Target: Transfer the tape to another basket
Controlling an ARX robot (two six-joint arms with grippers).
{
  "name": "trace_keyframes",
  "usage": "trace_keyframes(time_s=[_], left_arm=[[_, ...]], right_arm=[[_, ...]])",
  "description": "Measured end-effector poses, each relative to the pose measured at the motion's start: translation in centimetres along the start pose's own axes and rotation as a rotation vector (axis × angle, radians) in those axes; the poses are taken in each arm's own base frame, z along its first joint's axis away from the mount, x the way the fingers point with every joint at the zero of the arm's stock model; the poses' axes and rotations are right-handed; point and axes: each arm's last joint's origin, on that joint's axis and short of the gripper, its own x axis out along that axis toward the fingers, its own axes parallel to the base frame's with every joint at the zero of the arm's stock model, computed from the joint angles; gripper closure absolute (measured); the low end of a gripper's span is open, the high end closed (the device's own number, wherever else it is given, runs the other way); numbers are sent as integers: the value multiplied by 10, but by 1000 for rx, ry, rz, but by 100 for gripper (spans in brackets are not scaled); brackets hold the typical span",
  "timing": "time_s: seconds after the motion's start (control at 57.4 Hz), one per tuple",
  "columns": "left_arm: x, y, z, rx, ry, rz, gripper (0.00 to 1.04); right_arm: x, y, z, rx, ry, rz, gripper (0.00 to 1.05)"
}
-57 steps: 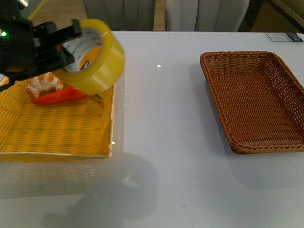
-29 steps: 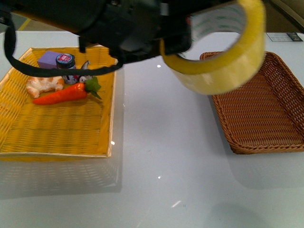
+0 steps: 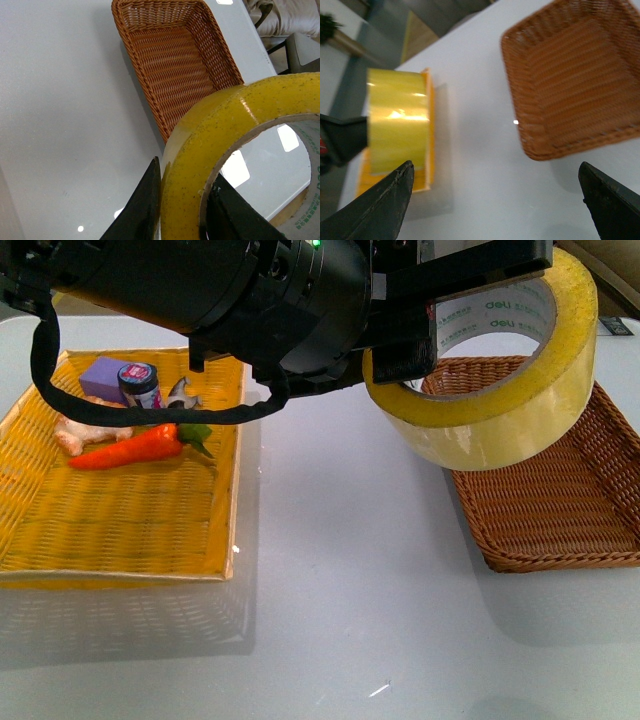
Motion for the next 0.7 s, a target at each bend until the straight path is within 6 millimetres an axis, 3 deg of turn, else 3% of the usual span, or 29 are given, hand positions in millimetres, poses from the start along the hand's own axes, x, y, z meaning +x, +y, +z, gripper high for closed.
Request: trace_keyframes(time_s=[0.296, 0.697], left_arm=[[-1, 2, 0, 4, 8, 7, 89], [-1, 2, 0, 3, 15, -5, 89]], right_arm=[[48, 14, -3, 29, 73, 215, 9], [83, 25, -11, 60, 146, 333, 9]])
